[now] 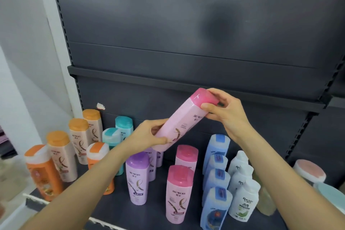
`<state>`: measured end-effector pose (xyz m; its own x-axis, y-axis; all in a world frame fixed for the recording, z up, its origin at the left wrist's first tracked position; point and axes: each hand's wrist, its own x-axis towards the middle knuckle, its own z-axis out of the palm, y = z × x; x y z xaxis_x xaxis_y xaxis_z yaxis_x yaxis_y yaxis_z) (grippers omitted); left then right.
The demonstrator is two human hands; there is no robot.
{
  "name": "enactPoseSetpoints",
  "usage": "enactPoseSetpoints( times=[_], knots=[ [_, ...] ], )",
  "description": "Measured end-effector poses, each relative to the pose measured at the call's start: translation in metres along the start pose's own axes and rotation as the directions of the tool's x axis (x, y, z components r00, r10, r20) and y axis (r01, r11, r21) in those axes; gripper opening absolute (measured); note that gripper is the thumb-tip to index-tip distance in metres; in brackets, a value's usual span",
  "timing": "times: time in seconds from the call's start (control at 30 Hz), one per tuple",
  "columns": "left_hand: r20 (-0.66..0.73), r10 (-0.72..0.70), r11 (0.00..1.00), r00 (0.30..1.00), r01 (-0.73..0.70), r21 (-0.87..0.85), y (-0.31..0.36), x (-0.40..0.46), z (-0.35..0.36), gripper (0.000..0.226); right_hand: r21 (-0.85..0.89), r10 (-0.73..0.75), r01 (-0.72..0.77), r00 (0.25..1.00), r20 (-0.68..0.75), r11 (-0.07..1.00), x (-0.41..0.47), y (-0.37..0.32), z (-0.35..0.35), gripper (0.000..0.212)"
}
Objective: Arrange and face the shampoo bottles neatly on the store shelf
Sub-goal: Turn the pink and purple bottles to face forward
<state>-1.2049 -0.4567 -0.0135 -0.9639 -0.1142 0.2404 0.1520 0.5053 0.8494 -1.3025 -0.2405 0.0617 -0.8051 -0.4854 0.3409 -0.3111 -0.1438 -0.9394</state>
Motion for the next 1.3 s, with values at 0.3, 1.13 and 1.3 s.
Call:
enactPoseSetpoints(
  times=[0.3, 1.13, 1.3],
  knots=[
    [-0.151, -0.054, 0.941, 0.987, 0.101, 0.323, -0.03, 0.032, -0.005, 0.038, -0.211, -0.045, -0.002, 0.974, -0.222, 0.978, 0.036, 0.033, 0.003, 0.047],
    [-0.003, -0.258, 0.709, 0.966, 0.192, 0.679, -0.105, 0.055, -0.013, 0.048, -0.712, 0.297, -0.198, 0.955, 0.016, 0.674, 0.074, 0.172, 0.018, 0.055],
    [-0.016, -0.268, 0.722, 0.963, 0.212, 0.659, -0.104, 0.053, -0.01, 0.048, -0.721, 0.312, -0.193, 0.949, 0.034, 0.666, 0.072, 0.175, 0.016, 0.051]
  ],
)
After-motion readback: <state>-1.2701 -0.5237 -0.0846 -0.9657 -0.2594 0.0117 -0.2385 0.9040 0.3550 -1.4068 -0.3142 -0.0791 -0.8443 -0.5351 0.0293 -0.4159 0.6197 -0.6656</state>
